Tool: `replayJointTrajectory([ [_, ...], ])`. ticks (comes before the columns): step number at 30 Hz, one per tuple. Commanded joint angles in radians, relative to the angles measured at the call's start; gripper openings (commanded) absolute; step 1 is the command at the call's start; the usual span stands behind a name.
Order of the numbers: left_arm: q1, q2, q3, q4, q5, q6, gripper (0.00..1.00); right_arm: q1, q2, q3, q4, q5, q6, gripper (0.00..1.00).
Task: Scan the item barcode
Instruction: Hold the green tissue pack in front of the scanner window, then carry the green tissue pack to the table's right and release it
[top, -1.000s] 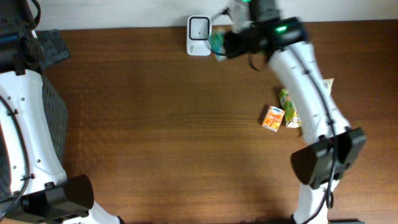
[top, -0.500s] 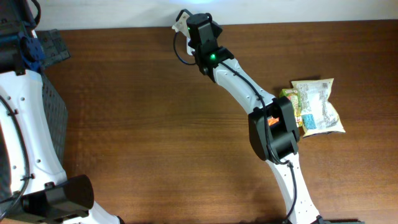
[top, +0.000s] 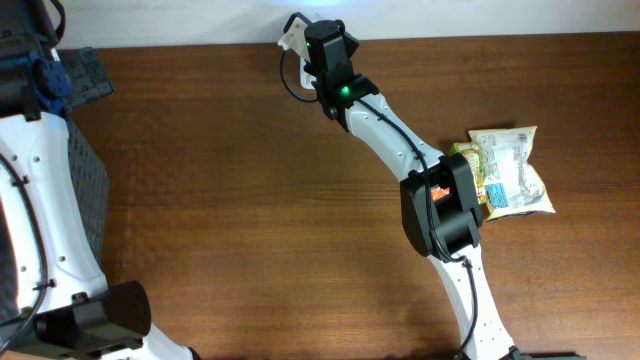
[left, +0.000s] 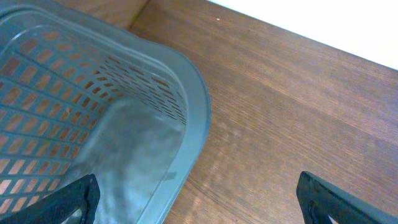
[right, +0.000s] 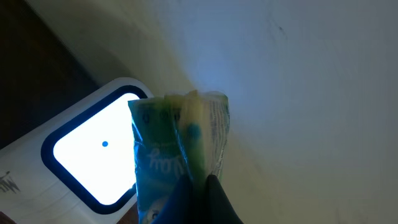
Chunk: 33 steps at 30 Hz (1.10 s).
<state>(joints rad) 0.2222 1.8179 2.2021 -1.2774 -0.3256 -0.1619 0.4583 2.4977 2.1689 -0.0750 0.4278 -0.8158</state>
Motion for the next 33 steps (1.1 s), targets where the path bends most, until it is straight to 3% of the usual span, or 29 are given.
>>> replayJointTrajectory([
  [1, 0.006, 0.002, 0.000, 0.000, 0.000, -0.009, 0.99, 0.015, -0.015, 0.009, -0.023, -0.010, 0.037, 0.04],
  [4, 0.006, 0.002, 0.000, 0.000, 0.000, -0.009, 0.99, 0.018, -0.138, 0.009, -0.183, -0.138, 0.212, 0.04],
  [7, 0.006, 0.002, 0.000, 0.000, 0.000, -0.009, 0.99, 0.005, -0.343, 0.009, -0.487, -0.364, 0.506, 0.04],
  [10, 0.006, 0.002, 0.000, 0.000, 0.000, -0.009, 0.99, -0.037, -0.508, 0.009, -0.871, -0.380, 0.767, 0.04],
  [13, 0.006, 0.002, 0.000, 0.000, 0.000, -0.009, 0.99, -0.112, -0.563, 0.009, -1.224, -0.380, 0.888, 0.04],
  [15, 0.006, 0.002, 0.000, 0.000, 0.000, -0.009, 0.99, -0.166, -0.553, -0.005, -1.364, -0.384, 0.908, 0.04],
  [17, 0.006, 0.002, 0.000, 0.000, 0.000, -0.009, 0.99, -0.227, -0.536, -0.108, -1.410, -0.383, 0.930, 0.04],
  [24, 0.006, 0.002, 0.000, 0.000, 0.000, -0.009, 0.99, -0.409, -0.521, -0.553, -1.212, -0.384, 0.990, 0.04],
  [25, 0.006, 0.002, 0.000, 0.000, 0.000, -0.009, 0.99, -0.429, -0.521, -0.582, -1.200, -0.384, 0.990, 0.15],
  [29, 0.006, 0.002, 0.000, 0.000, 0.000, -0.009, 0.99, -0.446, -0.529, -0.575, -1.188, -0.486, 0.898, 0.99],
  [33, 0.006, 0.002, 0.000, 0.000, 0.000, -0.009, 0.99, -0.446, -0.607, -0.488, -1.200, -0.525, 0.898, 0.99],
])
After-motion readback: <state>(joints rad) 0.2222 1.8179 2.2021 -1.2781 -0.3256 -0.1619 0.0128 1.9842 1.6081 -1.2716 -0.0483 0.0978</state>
